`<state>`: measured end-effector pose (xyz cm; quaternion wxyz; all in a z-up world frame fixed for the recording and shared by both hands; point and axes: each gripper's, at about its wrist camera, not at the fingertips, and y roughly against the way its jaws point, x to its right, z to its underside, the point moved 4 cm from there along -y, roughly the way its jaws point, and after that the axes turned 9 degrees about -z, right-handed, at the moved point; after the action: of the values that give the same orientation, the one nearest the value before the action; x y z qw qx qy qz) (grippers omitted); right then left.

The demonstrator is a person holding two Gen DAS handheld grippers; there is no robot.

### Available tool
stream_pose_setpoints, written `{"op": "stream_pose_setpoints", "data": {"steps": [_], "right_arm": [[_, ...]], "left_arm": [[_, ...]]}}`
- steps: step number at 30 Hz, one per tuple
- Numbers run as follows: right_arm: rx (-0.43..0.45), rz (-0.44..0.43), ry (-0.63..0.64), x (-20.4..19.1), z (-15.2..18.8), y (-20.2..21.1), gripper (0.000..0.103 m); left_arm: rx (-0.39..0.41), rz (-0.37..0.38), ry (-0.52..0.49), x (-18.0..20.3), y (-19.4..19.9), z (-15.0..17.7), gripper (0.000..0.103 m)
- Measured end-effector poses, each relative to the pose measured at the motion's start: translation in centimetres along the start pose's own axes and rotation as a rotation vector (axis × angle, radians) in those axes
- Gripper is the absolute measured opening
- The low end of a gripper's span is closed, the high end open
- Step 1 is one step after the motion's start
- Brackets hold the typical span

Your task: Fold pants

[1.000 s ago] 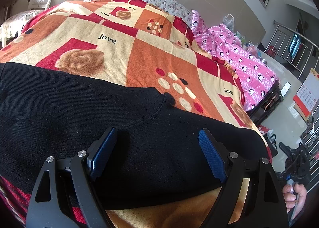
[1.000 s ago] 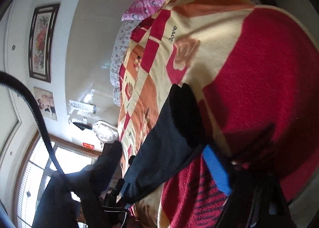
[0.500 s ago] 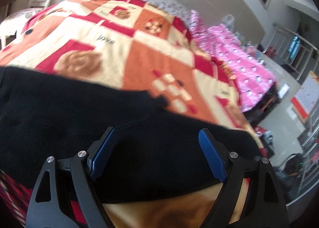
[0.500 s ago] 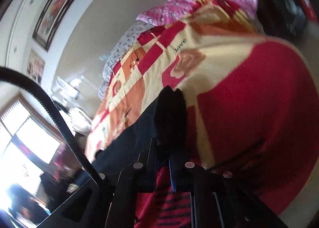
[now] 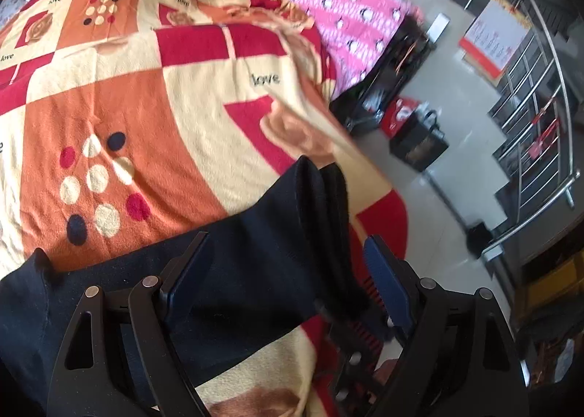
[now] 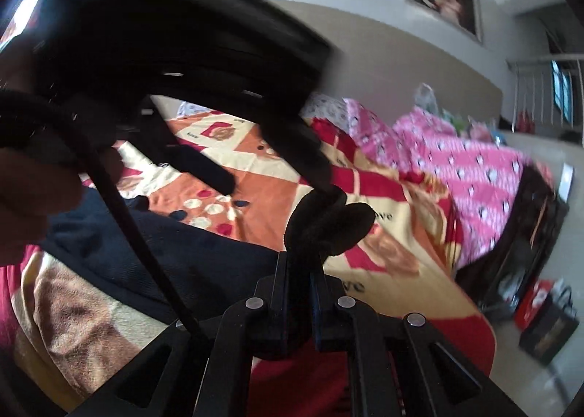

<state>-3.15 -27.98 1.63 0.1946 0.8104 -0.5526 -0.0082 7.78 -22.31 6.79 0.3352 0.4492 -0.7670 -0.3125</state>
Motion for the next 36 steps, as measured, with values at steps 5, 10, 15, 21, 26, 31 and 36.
{"op": "stream_pose_setpoints", "data": {"steps": [5,10,15,21,26,31,36], "right_arm": [[-0.007,-0.016,0.133,-3.0,-0.3,-0.7,0.009],[0.002,-0.023,0.25,-5.7,-0.7,-0.7,0.009],[-0.032,-0.039,0.312,-7.7,-0.9,-1.1,0.009],[-0.042,-0.088,0.383,-10.9,-2.1,-1.2,0.009],[-0.054,-0.148,0.457,-14.1,-2.5,-2.0,0.009],[-0.08,-0.22,0.518,-17.2,-3.3,-3.3,0.009],[-0.08,-0.258,0.545,-19.4,-4.4,-3.9,0.009]], "left_arm": [[-0.035,-0.05,-0.011,-0.6,-0.4,0.7,0.084],[-0.058,-0.081,-0.036,-1.3,-0.4,1.7,0.084],[0.034,-0.067,0.056,-4.7,1.2,2.6,0.042],[0.049,-0.02,0.166,-9.8,2.1,4.6,0.014],[0.081,-0.022,0.234,-13.8,4.3,6.4,0.014],[0.085,-0.065,0.297,-17.6,5.5,7.8,0.014],[0.101,-0.085,0.335,-19.9,6.6,8.4,0.014]]}}
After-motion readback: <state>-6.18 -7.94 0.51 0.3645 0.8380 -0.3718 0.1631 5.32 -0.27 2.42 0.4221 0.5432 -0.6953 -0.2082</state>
